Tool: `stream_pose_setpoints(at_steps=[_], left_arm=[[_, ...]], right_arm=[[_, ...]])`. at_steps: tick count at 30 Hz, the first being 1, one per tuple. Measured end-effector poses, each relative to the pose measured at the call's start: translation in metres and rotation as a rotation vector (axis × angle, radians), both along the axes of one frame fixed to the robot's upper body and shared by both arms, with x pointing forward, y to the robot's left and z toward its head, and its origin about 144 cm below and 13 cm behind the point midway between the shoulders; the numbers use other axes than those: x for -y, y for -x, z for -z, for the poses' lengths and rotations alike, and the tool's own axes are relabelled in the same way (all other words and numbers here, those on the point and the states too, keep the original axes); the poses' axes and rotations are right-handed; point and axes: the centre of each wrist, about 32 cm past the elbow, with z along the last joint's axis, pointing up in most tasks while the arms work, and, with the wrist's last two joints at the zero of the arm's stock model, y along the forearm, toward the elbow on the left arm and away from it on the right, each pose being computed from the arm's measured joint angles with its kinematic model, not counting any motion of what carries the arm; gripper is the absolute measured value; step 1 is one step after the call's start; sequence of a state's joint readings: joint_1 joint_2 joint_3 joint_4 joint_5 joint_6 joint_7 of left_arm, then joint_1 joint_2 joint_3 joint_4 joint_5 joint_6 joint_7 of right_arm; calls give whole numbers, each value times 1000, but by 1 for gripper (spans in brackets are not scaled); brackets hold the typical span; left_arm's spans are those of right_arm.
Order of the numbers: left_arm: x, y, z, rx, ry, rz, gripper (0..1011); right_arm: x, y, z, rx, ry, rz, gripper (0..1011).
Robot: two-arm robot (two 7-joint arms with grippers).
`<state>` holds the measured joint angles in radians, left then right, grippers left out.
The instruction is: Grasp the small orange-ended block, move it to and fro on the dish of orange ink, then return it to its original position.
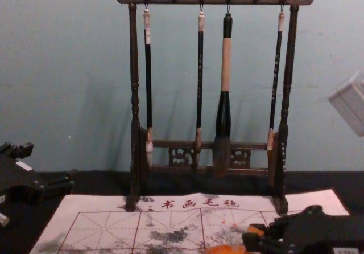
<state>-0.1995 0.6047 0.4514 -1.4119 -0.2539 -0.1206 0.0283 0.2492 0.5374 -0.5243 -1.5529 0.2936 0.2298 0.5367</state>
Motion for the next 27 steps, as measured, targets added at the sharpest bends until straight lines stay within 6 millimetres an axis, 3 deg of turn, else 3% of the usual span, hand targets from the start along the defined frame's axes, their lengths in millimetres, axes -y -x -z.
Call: stream_pose_setpoints(at_steps=[15, 27], left_arm=[[0, 0, 0, 0, 0, 0, 1001], [0, 0, 0, 0, 0, 0, 1001]], right_arm=[[-7, -4, -3, 10, -14, -8, 79], [6, 8, -20, 53, -53, 89, 79]])
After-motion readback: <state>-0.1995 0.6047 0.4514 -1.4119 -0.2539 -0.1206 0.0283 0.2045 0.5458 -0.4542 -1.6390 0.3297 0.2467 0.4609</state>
